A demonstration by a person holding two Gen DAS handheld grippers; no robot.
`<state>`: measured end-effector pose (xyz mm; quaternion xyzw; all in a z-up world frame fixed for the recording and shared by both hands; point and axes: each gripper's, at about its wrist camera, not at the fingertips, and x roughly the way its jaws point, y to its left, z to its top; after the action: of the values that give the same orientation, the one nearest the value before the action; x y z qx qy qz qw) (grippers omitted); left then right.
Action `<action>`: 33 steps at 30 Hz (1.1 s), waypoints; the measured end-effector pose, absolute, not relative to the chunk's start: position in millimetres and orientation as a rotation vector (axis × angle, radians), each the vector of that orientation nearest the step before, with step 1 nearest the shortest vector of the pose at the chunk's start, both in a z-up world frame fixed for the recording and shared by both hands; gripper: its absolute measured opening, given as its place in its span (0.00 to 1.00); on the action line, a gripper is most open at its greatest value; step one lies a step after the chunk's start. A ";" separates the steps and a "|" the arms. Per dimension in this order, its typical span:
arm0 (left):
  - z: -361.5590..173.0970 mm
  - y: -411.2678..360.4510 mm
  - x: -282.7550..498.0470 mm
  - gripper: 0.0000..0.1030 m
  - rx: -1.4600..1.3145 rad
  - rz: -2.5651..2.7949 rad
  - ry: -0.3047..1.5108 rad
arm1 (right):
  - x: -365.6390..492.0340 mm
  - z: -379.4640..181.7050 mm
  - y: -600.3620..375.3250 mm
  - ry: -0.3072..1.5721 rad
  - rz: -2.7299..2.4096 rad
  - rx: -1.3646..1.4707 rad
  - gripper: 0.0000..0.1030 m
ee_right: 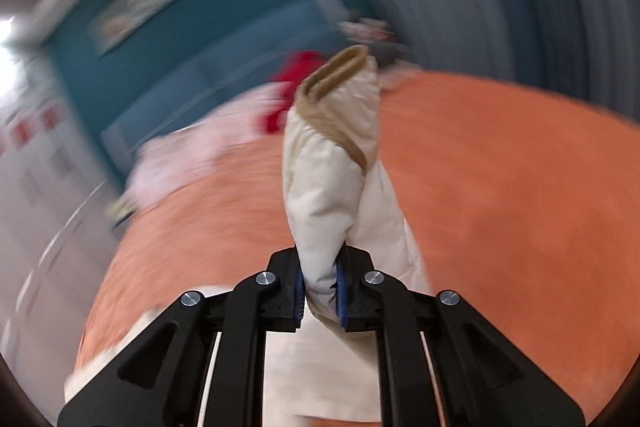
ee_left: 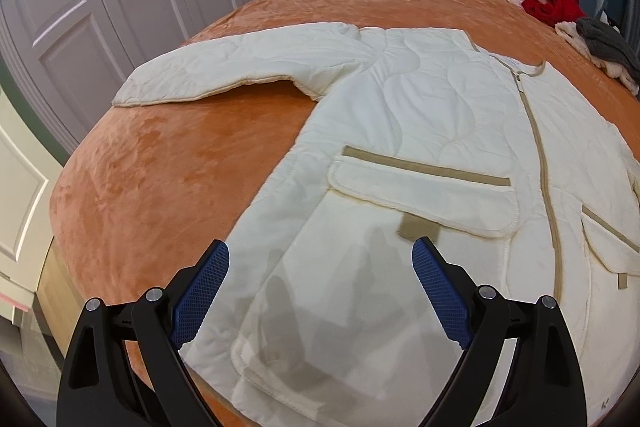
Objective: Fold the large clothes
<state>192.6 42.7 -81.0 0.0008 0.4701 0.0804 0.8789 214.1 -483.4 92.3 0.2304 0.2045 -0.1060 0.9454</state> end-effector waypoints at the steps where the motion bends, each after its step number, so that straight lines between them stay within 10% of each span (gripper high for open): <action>1: -81.0 45.1 191.5 0.88 -0.002 0.169 0.980 | 227.0 102.7 -453.7 0.418 -0.149 0.430 0.10; 13: -81.9 94.7 190.9 0.88 -0.078 0.183 0.980 | 311.9 14.5 -177.6 0.690 0.303 0.142 0.17; 19: -79.9 102.9 205.5 0.88 -0.130 0.123 0.977 | 299.3 -47.1 -120.3 0.806 0.363 0.040 0.63; 33: -97.8 23.3 315.7 0.88 -0.480 -0.183 1.041 | 210.8 -55.6 -290.7 0.798 0.056 0.370 0.72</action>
<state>315.7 23.3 -97.8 -0.2269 0.4918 -0.0863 0.8362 210.8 -290.7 -55.6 0.1791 0.3863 0.0271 0.9044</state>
